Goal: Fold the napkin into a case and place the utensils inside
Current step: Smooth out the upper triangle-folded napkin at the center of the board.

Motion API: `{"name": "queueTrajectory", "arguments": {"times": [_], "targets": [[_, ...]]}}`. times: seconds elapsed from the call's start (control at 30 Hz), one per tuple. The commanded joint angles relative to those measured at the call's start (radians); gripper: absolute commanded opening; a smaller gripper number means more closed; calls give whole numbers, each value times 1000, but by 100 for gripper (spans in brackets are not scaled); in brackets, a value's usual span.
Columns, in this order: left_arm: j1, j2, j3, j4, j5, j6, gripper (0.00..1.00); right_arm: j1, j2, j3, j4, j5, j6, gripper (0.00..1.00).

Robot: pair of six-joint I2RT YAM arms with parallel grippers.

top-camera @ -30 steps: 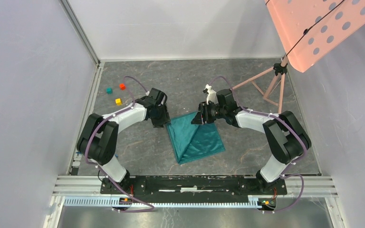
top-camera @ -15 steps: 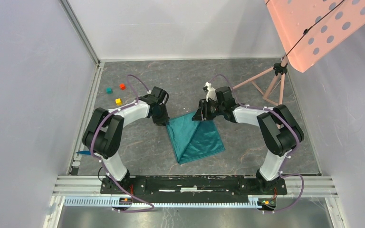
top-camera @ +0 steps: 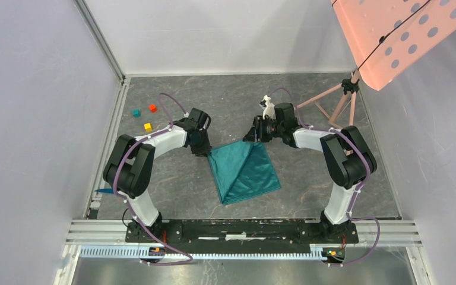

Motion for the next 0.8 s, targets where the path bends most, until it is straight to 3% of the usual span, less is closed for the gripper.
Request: {"name": "queueTrajectory", "arguments": {"times": [0.0, 0.27, 0.57, 0.77], "targets": [[8, 1, -9, 33, -11, 46, 30, -21, 44, 11, 121, -26, 50, 44], [9, 3, -21, 33, -14, 48, 30, -57, 101, -3, 134, -7, 39, 42], [12, 0, -47, 45, -8, 44, 29, -72, 84, 92, -20, 86, -72, 44], [13, 2, -55, 50, -9, 44, 29, -70, 44, 174, -189, 234, -163, 44]]}}
